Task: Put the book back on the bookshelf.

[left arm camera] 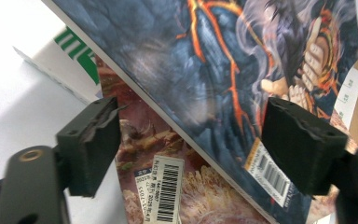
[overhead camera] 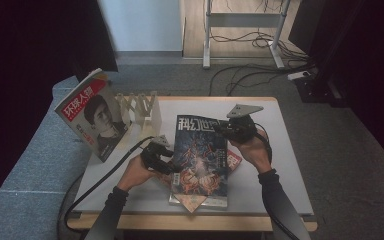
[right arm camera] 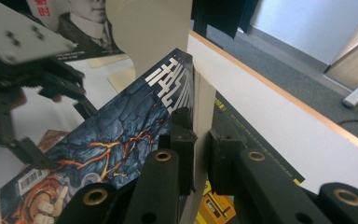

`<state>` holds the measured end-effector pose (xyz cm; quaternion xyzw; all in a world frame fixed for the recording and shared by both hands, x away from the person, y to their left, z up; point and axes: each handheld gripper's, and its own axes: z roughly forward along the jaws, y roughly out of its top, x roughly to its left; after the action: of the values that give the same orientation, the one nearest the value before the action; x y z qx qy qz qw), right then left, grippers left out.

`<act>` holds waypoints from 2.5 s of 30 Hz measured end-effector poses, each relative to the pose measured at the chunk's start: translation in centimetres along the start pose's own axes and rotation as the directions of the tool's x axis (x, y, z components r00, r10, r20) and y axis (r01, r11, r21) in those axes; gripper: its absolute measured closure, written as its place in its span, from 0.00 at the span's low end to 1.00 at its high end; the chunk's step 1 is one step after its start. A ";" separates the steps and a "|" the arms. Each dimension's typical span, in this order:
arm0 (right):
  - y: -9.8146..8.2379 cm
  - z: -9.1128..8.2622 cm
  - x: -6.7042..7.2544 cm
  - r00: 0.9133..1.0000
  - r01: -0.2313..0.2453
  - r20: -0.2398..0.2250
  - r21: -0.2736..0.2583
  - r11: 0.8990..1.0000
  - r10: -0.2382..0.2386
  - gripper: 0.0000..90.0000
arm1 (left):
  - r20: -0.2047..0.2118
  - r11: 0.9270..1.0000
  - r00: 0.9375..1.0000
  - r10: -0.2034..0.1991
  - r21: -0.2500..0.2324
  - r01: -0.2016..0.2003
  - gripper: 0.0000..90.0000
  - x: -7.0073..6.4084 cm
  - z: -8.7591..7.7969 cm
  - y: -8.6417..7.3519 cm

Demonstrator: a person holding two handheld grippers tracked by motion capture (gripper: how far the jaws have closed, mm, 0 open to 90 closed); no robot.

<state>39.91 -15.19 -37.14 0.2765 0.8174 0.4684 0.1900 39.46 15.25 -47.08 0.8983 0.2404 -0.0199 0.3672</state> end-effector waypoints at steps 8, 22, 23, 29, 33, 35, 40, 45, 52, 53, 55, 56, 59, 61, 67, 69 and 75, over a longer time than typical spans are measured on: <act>0.6 -0.4 0.4 0.999 0.025 -0.021 -0.027 0.999 -0.025 0.91 | 0.036 0.999 0.999 -0.009 -0.034 0.010 0.50 -0.1 -0.6 0.2; 1.7 -2.0 0.2 0.999 0.039 -0.029 -0.084 0.996 -0.041 0.91 | 0.048 0.993 0.998 0.030 -0.112 -0.024 0.80 -0.6 -3.1 0.9; 1.8 -2.2 0.2 0.999 0.041 -0.028 -0.088 0.995 -0.043 0.91 | 0.030 0.993 0.999 0.040 -0.108 -0.037 0.81 -0.7 -3.2 1.0; 2.4 -2.6 0.3 0.998 0.055 -0.021 -0.101 0.993 -0.057 0.91 | -0.080 0.987 0.992 0.098 -0.116 -0.107 0.83 -1.4 -4.0 1.4; 2.6 -3.2 0.2 0.998 0.048 -0.022 -0.124 0.991 -0.052 0.90 | -0.144 0.978 0.981 0.132 -0.141 -0.152 0.87 -1.8 -4.5 1.3; 2.8 -3.6 0.2 0.998 0.048 -0.022 -0.137 0.989 -0.052 0.90 | -0.164 0.973 0.976 0.146 -0.152 -0.171 0.89 -2.0 -4.6 1.3; 3.5 -4.2 0.7 0.997 0.081 -0.005 -0.141 0.987 -0.083 0.90 | -0.212 0.962 0.958 0.195 -0.152 -0.229 0.92 -2.6 -4.3 0.8; 3.4 -4.2 0.7 0.996 0.083 -0.008 -0.133 0.988 -0.085 0.89 | -0.205 0.965 0.961 0.188 -0.144 -0.219 0.90 -2.5 -4.6 0.8; 3.4 -4.2 0.7 0.996 0.085 -0.011 -0.131 0.988 -0.087 0.89 | -0.184 0.967 0.972 0.148 -0.180 -0.181 0.83 -2.5 -5.4 1.3; 3.4 -4.3 0.7 0.996 0.087 -0.010 -0.131 0.988 -0.089 0.89 | -0.185 0.967 0.971 0.150 -0.179 -0.183 0.83 -2.5 -5.5 1.5; 3.4 -4.3 0.8 0.996 0.089 -0.010 -0.131 0.987 -0.091 0.89 | -0.184 0.967 0.971 0.152 -0.176 -0.185 0.81 -2.6 -5.8 1.8; 3.4 -4.3 0.8 0.996 0.089 -0.010 -0.131 0.987 -0.091 0.89 | -0.184 0.967 0.971 0.153 -0.174 -0.185 0.81 -2.6 -5.9 1.9; 3.3 -4.4 0.7 0.996 0.087 -0.012 -0.133 0.987 -0.090 0.89 | -0.178 0.966 0.972 0.156 -0.179 -0.188 0.78 -2.7 -6.2 2.3; 3.3 -4.4 0.7 0.996 0.091 -0.013 -0.134 0.987 -0.093 0.89 | -0.179 0.963 0.972 0.154 -0.194 -0.188 0.76 -2.8 -6.6 2.6; 3.2 -4.4 0.8 0.995 0.099 -0.014 -0.134 0.986 -0.102 0.89 | -0.180 0.955 0.971 0.158 -0.221 -0.197 0.70 -3.1 -8.1 4.0; 3.2 -4.5 0.8 0.995 0.100 -0.015 -0.134 0.986 -0.103 0.89 | -0.184 0.953 0.969 0.165 -0.225 -0.205 0.69 -3.2 -8.7 4.5; 3.2 -4.5 0.8 0.994 0.103 -0.020 -0.135 0.986 -0.106 0.88 | -0.191 0.946 0.965 0.179 -0.237 -0.222 0.66 -3.7 -10.2 6.1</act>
<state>37.60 -16.36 -32.19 0.2136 0.8001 0.5151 0.2212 37.53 16.77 -34.85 0.8617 0.1780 0.1243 0.4587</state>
